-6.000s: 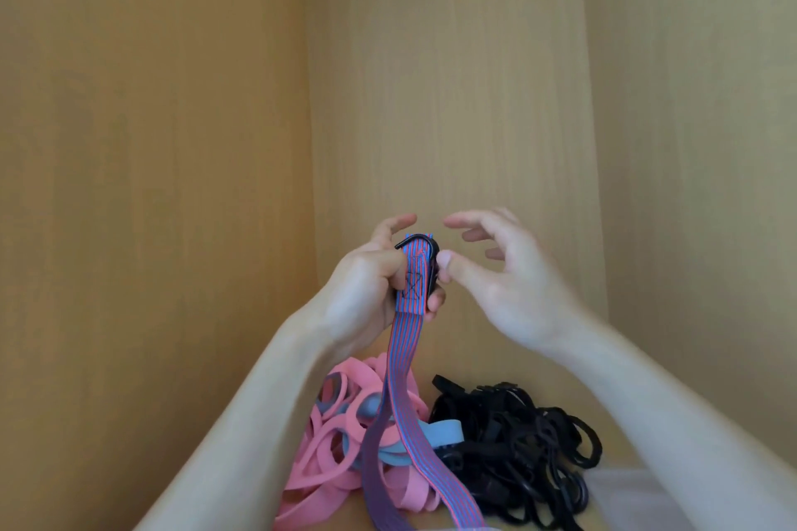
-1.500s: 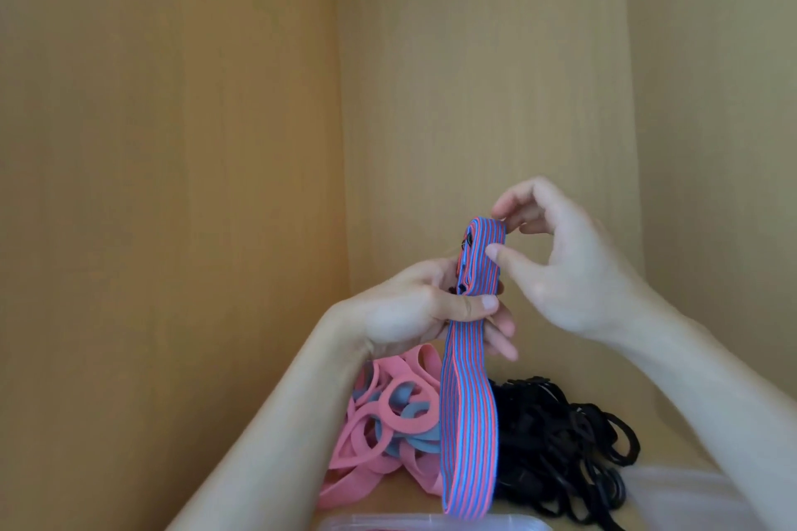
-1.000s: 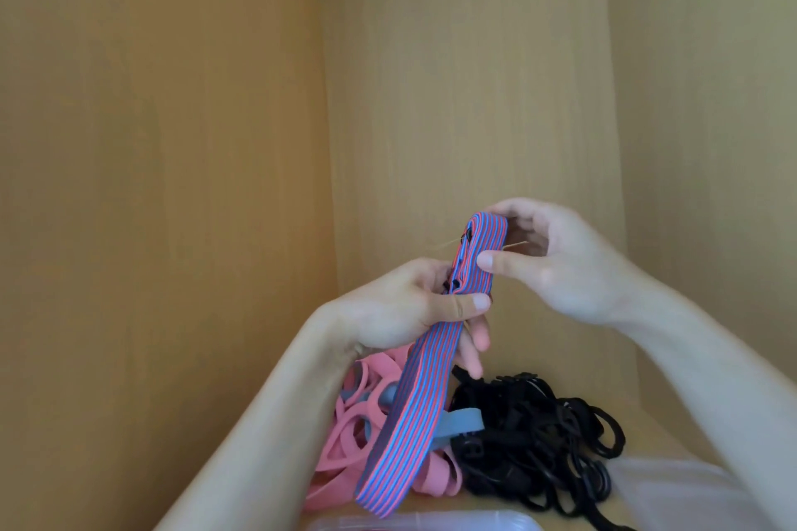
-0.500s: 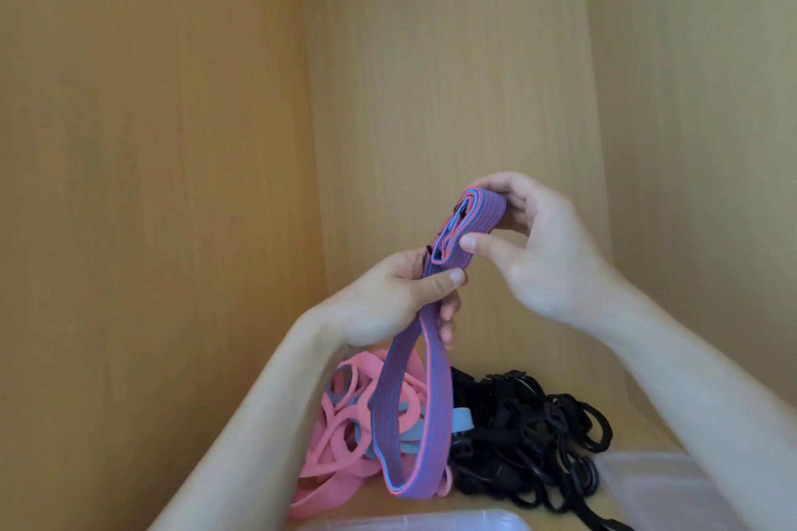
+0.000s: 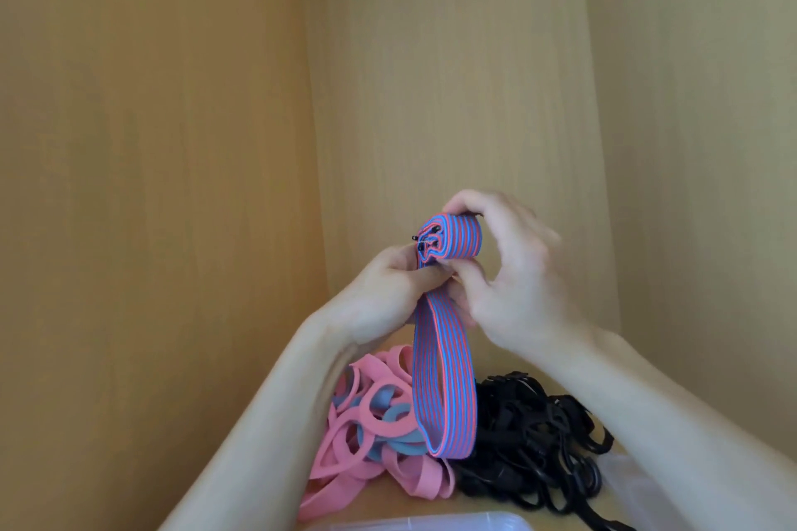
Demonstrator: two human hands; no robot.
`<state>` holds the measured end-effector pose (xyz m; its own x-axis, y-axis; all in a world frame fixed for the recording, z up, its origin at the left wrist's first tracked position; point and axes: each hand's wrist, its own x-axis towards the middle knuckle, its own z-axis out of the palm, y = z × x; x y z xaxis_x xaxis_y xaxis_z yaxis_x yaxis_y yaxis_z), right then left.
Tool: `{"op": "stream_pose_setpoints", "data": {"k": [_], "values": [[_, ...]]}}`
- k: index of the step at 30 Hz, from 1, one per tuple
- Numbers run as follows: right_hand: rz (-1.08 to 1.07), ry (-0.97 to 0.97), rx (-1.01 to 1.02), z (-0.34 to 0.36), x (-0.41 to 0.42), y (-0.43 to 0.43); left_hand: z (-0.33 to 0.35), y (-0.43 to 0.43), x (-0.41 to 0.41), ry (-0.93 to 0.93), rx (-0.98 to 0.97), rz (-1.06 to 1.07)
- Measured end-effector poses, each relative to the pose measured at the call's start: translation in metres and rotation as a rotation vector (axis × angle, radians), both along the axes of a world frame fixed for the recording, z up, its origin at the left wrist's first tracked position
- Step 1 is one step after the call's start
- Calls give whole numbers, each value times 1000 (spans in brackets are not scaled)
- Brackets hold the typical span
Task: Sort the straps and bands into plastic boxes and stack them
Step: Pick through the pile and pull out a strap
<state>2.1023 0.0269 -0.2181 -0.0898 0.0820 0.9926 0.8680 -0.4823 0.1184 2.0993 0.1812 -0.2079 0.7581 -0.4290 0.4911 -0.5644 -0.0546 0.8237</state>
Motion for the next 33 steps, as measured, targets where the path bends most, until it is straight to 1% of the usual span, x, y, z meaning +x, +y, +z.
{"op": "stream_pose_setpoints", "data": {"k": [3,8,11,15,17,20,23,27,30,33], "values": [[1,-46,-16,-2,1,3,4,3,-5,23,-48,-52],[3,-61,-20,0,3,0,9,4,-16,55,-102,-202],[-38,-91,-49,-1,6,1,8,0,-18,69,-118,-185],[-59,-116,-84,-4,9,4,8,-4,-19,70,-150,-106],[-43,-97,-101,-4,9,5,8,-3,-18,80,-186,-118],[-7,-47,-147,-4,6,7,10,1,-18,80,-234,-205],[34,38,-215,-2,3,7,11,7,-16,87,-280,-256],[140,158,-265,-1,1,5,10,9,-14,106,-343,-285],[148,179,-260,4,-2,-1,10,11,-12,111,-323,-265],[130,207,-183,10,-3,-11,8,9,-9,92,-226,-215]]}}
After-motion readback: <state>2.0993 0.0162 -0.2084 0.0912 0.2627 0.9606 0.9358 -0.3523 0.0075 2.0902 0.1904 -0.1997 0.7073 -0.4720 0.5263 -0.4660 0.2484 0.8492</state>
